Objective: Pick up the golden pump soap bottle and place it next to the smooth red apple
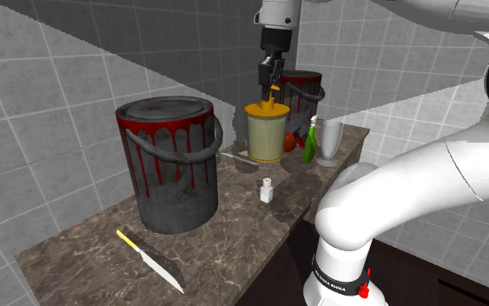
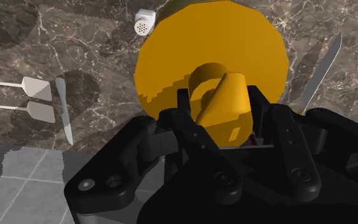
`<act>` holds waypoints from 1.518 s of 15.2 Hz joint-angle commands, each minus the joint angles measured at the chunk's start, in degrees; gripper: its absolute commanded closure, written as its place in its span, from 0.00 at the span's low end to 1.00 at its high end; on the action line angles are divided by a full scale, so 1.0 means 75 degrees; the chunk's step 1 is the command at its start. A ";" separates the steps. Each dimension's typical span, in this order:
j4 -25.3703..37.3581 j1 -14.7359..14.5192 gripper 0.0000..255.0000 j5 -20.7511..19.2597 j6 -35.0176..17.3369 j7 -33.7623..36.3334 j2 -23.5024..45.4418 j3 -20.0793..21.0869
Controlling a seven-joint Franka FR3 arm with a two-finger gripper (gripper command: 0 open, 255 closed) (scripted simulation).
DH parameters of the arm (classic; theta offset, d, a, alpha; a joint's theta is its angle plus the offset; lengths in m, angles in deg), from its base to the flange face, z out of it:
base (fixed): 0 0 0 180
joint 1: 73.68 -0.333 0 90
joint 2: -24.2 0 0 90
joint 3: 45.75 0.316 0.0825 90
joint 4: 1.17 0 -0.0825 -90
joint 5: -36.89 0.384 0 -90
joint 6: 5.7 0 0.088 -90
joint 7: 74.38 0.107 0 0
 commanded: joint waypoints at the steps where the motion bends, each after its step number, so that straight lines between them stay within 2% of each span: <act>1: 0.0126 0.0031 1.00 -0.0197 -0.0162 -0.0357 0.0242 -0.0366; 8: 0.0778 0.0022 1.00 -0.0613 -0.0753 -0.1543 0.1330 -0.1642; 14: 0.1677 -0.0139 1.00 -0.0579 -0.1215 -0.2650 0.2573 -0.2837; 19: 0.2688 -0.0345 1.00 -0.0086 -0.1509 -0.3756 0.3922 -0.3980; 23: 0.3709 -0.0414 1.00 0.0850 -0.1598 -0.4891 0.5375 -0.5015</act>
